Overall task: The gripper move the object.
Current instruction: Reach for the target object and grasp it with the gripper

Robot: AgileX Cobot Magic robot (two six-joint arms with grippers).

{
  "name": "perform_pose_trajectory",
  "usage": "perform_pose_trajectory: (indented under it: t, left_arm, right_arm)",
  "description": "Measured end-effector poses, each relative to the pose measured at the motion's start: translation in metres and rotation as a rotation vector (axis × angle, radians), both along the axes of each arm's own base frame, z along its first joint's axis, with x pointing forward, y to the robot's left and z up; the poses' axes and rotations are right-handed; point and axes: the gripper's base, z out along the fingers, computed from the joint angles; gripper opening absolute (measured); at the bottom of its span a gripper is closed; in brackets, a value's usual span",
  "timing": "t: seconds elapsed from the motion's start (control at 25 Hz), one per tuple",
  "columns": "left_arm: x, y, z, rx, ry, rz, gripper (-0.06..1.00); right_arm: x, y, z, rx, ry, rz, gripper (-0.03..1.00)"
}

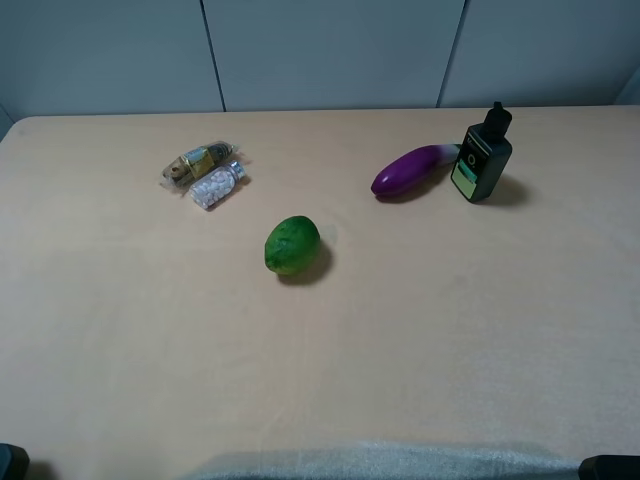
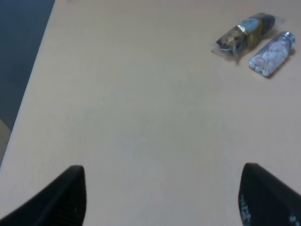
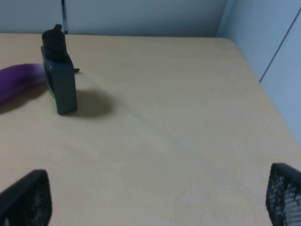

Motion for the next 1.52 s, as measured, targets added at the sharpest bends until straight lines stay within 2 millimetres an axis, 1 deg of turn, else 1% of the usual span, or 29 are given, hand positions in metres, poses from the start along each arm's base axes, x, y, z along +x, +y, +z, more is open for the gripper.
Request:
perform_pose_trajectory:
  t: [0.32,0.48,0.64,0.76,0.8,0.92,1.04,1.2,1.32,1.44,1.52]
  left_arm:
    - [0.000,0.000,0.000,0.000,0.000,0.000,0.74]
    - [0.000,0.000,0.000,0.000,0.000,0.000,0.74]
    - [0.000,0.000,0.000,0.000,0.000,0.000,0.74]
    - [0.000,0.000,0.000,0.000,0.000,0.000,0.74]
    - [0.000,0.000,0.000,0.000,0.000,0.000,0.74]
    - [0.000,0.000,0.000,0.000,0.000,0.000,0.74]
    - [0.000,0.000,0.000,0.000,0.000,0.000,0.74]
    - [0.000,0.000,0.000,0.000,0.000,0.000,0.74]
    - [0.000,0.000,0.000,0.000,0.000,0.000,0.74]
    - [0.000,0.000,0.000,0.000,0.000,0.000,0.74]
    - [0.000,0.000,0.000,0.000,0.000,0.000,0.74]
  right_arm:
    - [0.000,0.000,0.000,0.000,0.000,0.000,0.69]
    - [0.001,0.003,0.001,0.035,-0.003,0.023,0.69]
    - [0.015,0.007,0.016,0.116,0.004,0.065,0.69]
    - [0.036,0.007,0.029,0.171,0.071,0.079,0.69]
    - [0.045,0.007,0.033,0.191,0.107,0.082,0.69]
    - [0.076,0.005,0.045,0.250,0.205,0.090,0.69]
    - [0.111,0.002,0.054,0.308,0.297,0.095,0.69]
    - [0.154,-0.001,0.065,0.364,0.371,0.114,0.69]
    - [0.184,-0.002,0.062,0.385,0.431,0.155,0.69]
    - [0.202,-0.004,0.053,0.396,0.495,0.179,0.69]
    - [0.211,-0.002,0.045,0.390,0.534,0.191,0.69]
